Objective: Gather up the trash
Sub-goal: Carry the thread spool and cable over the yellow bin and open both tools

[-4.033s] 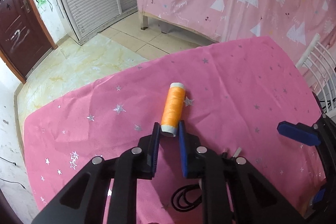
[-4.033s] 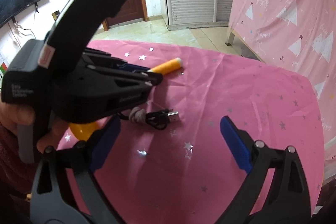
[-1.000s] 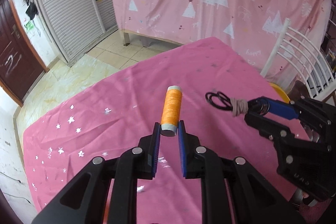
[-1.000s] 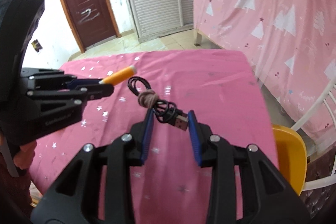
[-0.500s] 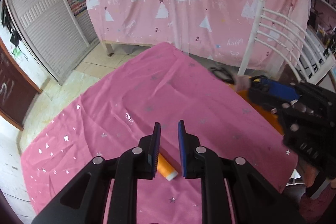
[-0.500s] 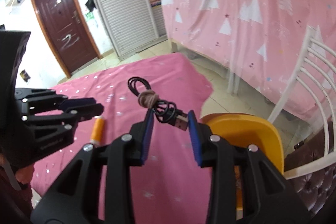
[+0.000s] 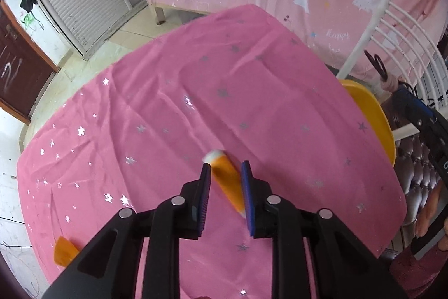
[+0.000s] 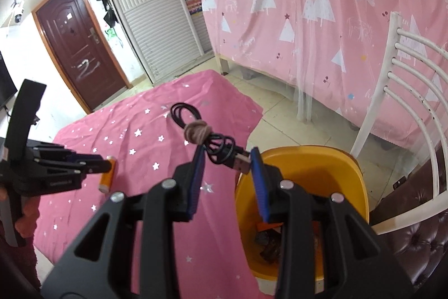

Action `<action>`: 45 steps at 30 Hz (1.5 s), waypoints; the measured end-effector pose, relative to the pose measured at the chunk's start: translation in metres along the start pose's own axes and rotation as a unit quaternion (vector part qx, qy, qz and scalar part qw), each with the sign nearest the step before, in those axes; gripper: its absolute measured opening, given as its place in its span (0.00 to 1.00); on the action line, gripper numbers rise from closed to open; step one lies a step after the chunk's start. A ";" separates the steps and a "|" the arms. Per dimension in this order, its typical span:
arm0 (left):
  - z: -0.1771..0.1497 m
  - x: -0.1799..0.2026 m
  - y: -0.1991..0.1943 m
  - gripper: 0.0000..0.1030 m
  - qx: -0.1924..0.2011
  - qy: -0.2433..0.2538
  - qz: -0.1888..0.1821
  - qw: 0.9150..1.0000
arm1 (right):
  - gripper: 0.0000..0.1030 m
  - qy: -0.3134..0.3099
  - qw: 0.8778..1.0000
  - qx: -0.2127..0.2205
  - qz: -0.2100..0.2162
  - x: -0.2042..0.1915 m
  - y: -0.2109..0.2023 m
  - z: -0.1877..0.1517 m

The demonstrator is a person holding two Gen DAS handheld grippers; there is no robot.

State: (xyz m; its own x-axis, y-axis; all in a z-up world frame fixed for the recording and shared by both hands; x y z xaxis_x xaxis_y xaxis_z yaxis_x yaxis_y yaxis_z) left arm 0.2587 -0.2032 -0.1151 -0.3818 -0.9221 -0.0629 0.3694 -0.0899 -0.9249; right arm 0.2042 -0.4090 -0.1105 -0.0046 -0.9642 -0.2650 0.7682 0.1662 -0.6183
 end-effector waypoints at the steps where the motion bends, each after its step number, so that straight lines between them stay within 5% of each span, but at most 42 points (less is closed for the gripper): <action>1: -0.002 0.002 0.002 0.16 -0.002 0.002 0.008 1.000 | 0.31 0.002 1.000 0.000 0.000 0.003 0.000 -0.001; 15: -0.005 0.014 0.005 0.10 0.015 -0.040 0.012 0.999 | 0.31 0.026 1.000 0.001 -0.005 0.037 0.003 -0.009; 25: 0.031 0.075 -0.021 0.10 0.053 0.008 0.006 0.999 | 0.31 0.052 0.998 -0.001 -0.037 0.075 0.006 -0.012; 34: 0.059 0.155 -0.028 0.10 0.070 0.055 -0.025 0.996 | 0.31 0.065 0.996 -0.006 -0.053 0.096 0.010 -0.015; 45: 0.065 0.194 0.007 0.10 0.040 0.016 -0.098 0.994 | 0.33 0.089 0.994 -0.029 -0.057 0.116 0.019 -0.026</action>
State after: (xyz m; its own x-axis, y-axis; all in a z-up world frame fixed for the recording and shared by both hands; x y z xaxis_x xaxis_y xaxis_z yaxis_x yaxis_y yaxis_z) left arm 0.2421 -0.4076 -0.1097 -0.4790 -0.8718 0.1025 0.3515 -0.2974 -0.8877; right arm 0.2012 -0.5125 -0.1721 -0.2073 -0.9266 -0.3137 0.7183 0.0736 -0.6918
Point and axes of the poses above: each gripper's, at about its wrist camera, not at the fingertips, and y roughly the way its jaws point, x to its right, z to its top, the point moved 8 cm from there along y, roughly the way its jaws point, and after that the axes turned 2 degrees about x, right-handed, at the moved point
